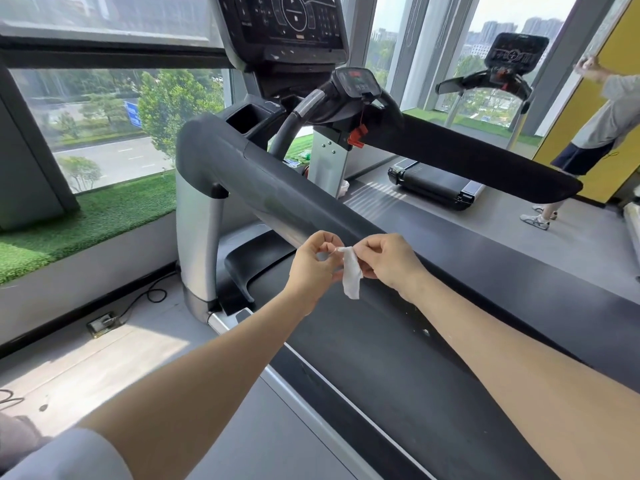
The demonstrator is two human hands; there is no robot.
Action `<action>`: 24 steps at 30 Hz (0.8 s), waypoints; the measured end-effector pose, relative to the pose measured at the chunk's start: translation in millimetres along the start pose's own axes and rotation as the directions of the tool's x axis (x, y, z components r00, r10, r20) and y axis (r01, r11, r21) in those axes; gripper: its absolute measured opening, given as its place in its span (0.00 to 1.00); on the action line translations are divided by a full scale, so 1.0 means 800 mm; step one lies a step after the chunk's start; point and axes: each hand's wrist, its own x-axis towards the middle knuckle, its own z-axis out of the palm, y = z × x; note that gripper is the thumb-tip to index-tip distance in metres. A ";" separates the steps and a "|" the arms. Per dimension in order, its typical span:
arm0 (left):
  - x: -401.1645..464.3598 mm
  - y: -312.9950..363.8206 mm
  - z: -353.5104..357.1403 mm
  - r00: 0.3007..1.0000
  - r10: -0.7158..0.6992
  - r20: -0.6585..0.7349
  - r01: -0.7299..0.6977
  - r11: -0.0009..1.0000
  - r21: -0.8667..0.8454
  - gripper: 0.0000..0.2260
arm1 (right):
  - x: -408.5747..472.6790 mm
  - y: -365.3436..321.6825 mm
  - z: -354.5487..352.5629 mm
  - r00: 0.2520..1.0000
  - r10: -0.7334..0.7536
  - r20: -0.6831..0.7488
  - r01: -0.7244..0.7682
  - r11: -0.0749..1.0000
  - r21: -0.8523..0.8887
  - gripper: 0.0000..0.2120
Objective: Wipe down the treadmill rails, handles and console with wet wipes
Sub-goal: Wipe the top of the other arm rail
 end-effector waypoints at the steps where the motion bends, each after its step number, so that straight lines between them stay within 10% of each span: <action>1: 0.000 0.000 0.002 1.000 -0.002 -0.005 0.002 1.000 -0.013 0.06 | 0.000 0.000 -0.001 1.000 0.003 0.008 -0.003 1.000 0.009 0.11; 14: 0.012 0.006 -0.005 1.000 0.011 -0.018 -0.011 1.000 -0.013 0.10 | 0.022 0.009 -0.017 0.974 0.067 -0.216 -0.053 0.996 0.069 0.12; 20: 0.014 0.017 -0.014 0.973 -0.223 0.060 0.231 0.954 -0.192 0.02 | 0.027 0.017 -0.010 0.990 0.016 -0.140 -0.012 0.999 0.035 0.11; 24: 0.010 0.002 -0.003 0.976 -0.211 0.044 0.213 0.976 -0.047 0.14 | 0.020 0.006 -0.004 0.996 0.060 -0.070 -0.047 0.984 0.170 0.11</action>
